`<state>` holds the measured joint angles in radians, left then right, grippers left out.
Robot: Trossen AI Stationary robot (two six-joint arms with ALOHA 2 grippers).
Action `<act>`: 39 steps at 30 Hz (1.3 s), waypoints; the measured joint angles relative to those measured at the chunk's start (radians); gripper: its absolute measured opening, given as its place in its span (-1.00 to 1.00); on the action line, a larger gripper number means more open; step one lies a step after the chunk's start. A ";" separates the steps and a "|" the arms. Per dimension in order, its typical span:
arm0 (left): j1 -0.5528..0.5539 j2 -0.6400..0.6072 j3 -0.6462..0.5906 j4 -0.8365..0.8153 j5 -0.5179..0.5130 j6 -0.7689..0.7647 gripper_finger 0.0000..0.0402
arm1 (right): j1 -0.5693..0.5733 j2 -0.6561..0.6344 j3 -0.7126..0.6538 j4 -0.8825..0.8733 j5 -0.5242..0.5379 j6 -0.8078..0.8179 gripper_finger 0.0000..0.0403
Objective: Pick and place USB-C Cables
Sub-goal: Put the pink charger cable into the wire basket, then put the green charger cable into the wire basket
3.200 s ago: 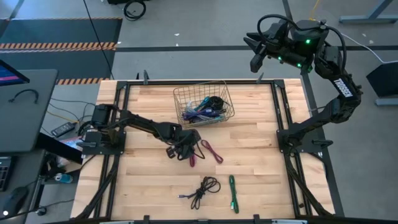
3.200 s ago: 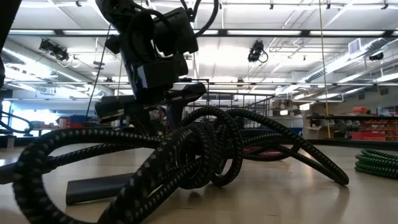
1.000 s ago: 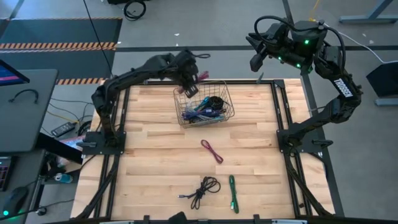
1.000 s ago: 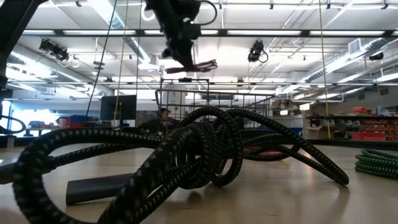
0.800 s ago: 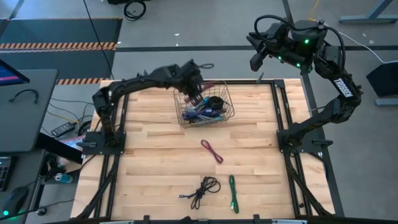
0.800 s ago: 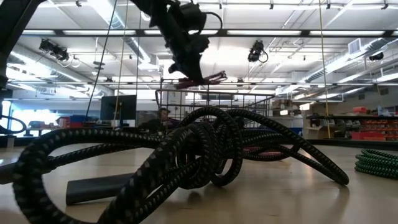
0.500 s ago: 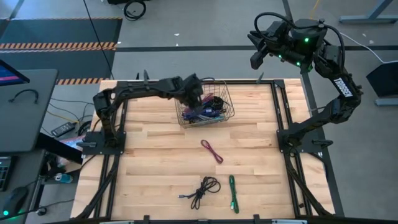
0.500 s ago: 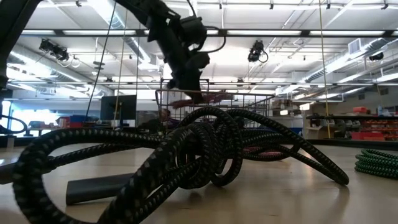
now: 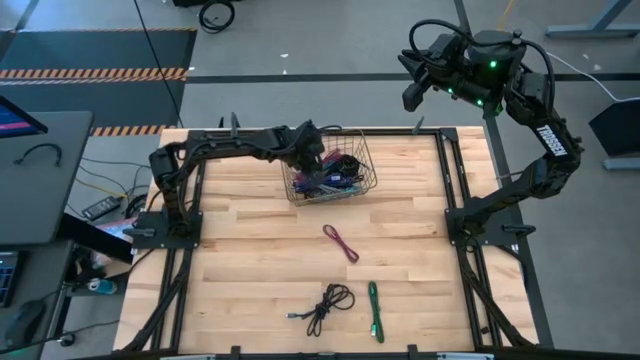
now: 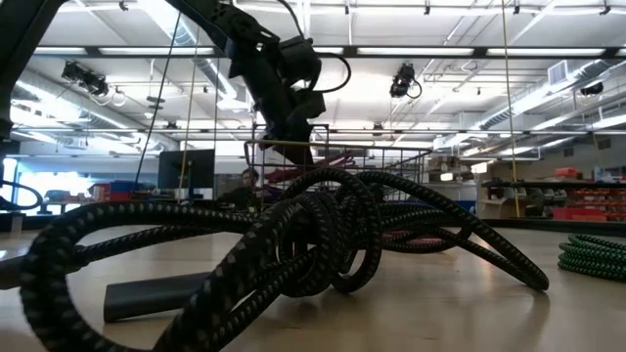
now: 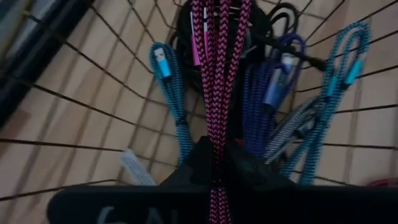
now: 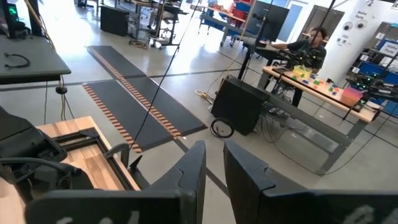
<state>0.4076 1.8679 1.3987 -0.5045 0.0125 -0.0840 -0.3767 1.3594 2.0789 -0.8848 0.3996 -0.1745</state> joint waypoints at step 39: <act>-0.010 0.037 0.004 0.108 0.080 -0.039 -0.08 | 0.000 0.000 0.000 0.000 0.000 -0.004 -0.69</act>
<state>0.3980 1.9049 1.4029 -0.3966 0.0927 -0.1226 -0.3765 1.3594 2.0792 -0.8848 0.4000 -0.1787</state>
